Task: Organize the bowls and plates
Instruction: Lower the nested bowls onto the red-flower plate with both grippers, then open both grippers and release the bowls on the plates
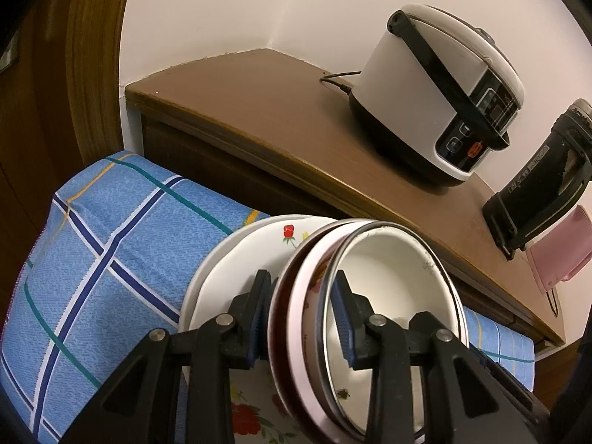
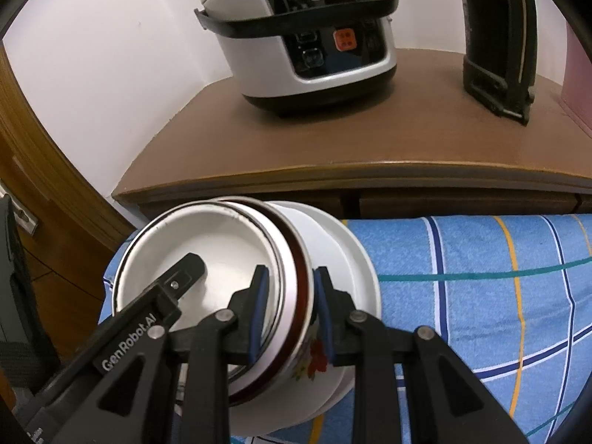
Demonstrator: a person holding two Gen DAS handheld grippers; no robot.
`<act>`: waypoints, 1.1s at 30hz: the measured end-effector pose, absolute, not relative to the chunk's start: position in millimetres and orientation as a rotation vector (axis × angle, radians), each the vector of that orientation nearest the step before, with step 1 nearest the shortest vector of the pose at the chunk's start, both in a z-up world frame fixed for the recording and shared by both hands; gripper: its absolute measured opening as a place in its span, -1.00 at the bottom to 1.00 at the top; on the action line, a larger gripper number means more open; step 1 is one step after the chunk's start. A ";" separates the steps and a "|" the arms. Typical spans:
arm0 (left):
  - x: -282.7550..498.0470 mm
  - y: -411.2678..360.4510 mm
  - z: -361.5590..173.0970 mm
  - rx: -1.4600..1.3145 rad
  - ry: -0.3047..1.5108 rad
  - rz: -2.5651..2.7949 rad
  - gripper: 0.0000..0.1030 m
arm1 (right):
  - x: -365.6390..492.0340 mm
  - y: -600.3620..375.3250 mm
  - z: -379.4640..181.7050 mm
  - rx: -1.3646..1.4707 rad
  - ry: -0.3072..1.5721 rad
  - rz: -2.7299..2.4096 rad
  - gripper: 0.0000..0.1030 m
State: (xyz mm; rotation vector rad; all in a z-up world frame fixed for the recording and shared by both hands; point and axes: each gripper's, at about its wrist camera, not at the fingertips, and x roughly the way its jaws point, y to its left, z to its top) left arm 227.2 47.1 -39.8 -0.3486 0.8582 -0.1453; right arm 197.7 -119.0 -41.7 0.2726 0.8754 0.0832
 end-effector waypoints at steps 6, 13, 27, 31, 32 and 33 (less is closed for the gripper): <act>226.9 48.0 -36.6 -0.339 0.853 -0.136 -0.30 | 201.0 -116.4 -40.9 0.265 0.875 0.072 -0.50; 224.5 49.2 -32.6 -0.335 0.840 -0.164 -0.30 | 199.1 -116.9 -38.9 0.277 0.877 0.067 -0.47; 220.7 47.3 -28.2 -0.262 0.801 -0.101 0.20 | 177.4 -129.4 -18.7 0.321 0.740 0.032 0.10; 216.1 47.3 -22.1 -0.231 0.748 -0.067 0.32 | 172.1 -134.2 -21.9 0.359 0.730 0.046 0.11; 216.2 47.5 -22.1 -0.229 0.745 -0.068 0.33 | 170.7 -135.8 -23.2 0.373 0.728 0.049 0.11; 216.3 47.6 -22.6 -0.227 0.742 -0.067 0.33 | 169.5 -137.0 -24.8 0.380 0.724 0.050 0.11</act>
